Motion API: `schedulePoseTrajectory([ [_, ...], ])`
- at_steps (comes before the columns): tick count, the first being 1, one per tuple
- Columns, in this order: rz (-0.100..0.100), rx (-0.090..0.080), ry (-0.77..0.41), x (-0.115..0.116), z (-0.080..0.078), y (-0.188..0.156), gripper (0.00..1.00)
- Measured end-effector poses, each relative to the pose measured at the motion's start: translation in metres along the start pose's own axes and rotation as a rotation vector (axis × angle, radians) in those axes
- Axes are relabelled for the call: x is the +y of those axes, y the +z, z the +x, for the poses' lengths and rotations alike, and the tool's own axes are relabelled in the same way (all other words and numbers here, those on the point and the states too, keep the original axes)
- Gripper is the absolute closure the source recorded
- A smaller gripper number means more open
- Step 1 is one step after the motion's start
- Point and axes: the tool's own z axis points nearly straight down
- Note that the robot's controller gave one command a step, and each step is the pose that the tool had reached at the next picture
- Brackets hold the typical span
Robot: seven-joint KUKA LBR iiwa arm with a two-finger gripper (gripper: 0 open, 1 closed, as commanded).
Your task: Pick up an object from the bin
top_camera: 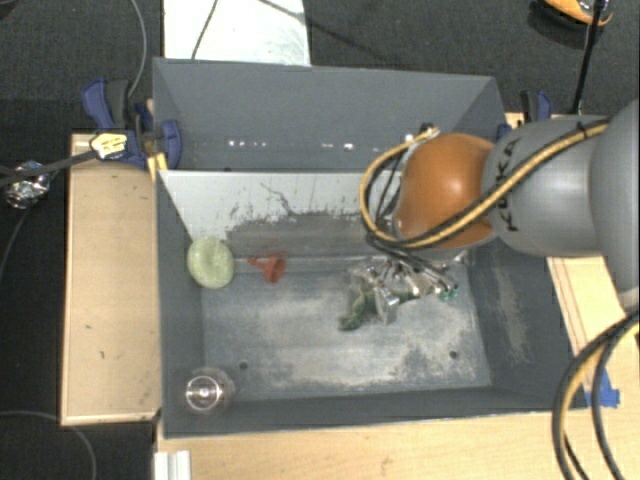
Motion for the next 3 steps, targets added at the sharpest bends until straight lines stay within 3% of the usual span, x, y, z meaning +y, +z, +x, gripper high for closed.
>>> schedulePoseTrajectory([
  [2,-0.001,0.005,-0.010,-0.001,0.002,-0.009,1.00],
  [3,-0.003,0.009,-0.007,0.000,0.003,-0.031,1.00],
])
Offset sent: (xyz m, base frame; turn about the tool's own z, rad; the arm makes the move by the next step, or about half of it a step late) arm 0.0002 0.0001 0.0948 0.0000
